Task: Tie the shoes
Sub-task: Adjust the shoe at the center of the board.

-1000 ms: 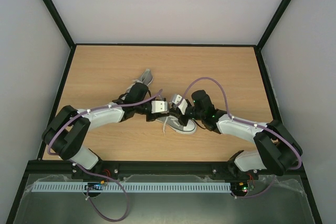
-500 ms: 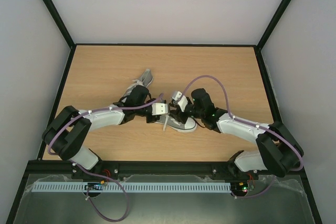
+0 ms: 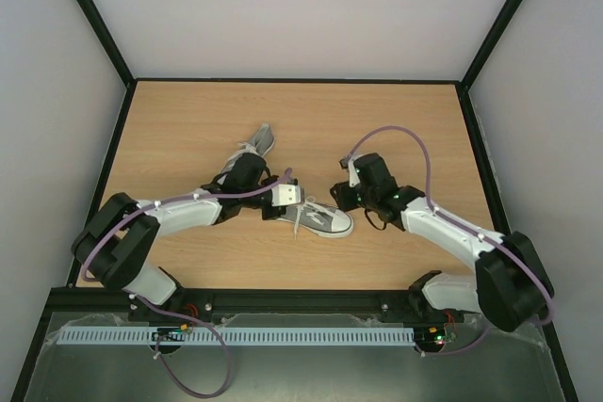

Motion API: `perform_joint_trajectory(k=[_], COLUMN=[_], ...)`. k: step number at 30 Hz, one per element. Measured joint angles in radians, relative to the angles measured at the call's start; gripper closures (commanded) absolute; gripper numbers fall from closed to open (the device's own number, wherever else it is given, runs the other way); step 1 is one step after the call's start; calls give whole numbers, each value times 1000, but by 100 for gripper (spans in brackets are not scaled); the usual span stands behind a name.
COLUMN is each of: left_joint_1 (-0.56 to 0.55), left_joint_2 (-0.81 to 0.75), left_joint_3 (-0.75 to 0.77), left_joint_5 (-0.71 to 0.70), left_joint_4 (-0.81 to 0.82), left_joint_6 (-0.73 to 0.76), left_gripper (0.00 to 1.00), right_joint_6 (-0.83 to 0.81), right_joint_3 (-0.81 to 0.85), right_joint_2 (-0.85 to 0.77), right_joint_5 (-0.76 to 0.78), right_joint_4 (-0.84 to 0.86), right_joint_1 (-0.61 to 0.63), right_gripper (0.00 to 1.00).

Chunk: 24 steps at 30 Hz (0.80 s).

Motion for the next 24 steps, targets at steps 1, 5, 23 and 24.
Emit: perform_joint_trajectory(k=[1, 5, 23, 24], left_joint_1=[0, 0, 3, 3], left_joint_2=[-3, -16, -53, -53], left_joint_3=[0, -6, -35, -35], left_joint_5=[-1, -8, -29, -29], left_joint_4=[1, 0, -5, -4], left_joint_6=[0, 5, 33, 34], left_gripper=[95, 94, 92, 94], right_joint_6=[20, 81, 212, 216], right_joint_3=[-2, -22, -122, -124], right_joint_2=[26, 116, 91, 90], right_joint_5=[16, 29, -115, -121], right_joint_4=[-25, -78, -55, -53], right_joint_1=[0, 0, 84, 89], right_gripper=[58, 62, 63, 63])
